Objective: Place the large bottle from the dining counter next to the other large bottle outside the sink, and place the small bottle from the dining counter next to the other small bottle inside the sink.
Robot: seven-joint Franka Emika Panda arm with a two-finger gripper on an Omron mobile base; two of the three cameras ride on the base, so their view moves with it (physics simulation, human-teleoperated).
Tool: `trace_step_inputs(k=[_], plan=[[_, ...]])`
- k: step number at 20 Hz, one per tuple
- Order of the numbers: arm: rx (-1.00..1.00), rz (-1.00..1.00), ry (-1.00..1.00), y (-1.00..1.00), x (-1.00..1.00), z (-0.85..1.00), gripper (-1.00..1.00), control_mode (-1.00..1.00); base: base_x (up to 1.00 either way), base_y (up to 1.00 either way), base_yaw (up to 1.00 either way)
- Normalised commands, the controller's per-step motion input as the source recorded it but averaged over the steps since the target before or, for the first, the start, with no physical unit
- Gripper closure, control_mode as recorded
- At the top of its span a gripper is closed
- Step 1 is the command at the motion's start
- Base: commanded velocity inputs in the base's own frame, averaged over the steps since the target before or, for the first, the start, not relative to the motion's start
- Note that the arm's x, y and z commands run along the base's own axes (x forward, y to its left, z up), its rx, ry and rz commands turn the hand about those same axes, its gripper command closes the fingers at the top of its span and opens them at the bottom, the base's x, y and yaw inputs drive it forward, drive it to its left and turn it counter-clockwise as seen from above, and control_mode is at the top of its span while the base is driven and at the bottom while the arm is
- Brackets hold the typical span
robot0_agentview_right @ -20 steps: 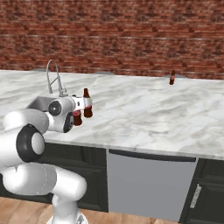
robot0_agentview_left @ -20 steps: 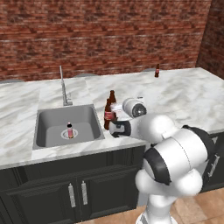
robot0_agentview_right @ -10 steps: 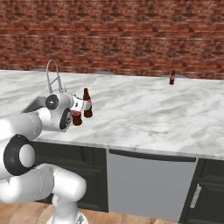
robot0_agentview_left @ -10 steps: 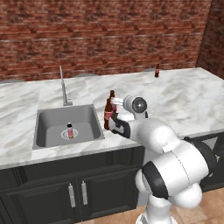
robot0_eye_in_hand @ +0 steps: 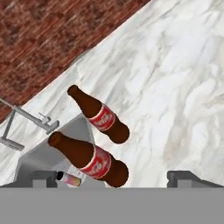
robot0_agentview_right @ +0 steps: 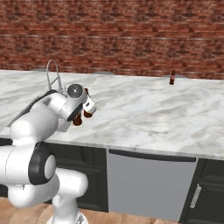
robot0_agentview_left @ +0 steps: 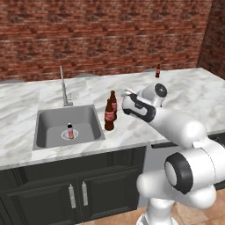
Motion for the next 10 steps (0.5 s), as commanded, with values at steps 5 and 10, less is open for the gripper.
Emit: trace_step_inputs(k=[5,10], plan=[[0.03,0.08,0.22,-0.02,-0.16,-0.45,-1.0,-1.0,0.0,0.0,0.0],[-0.04,0.13,0.04,0.02,-0.5,-0.01,-1.0,-1.0,0.0,0.0,0.0]])
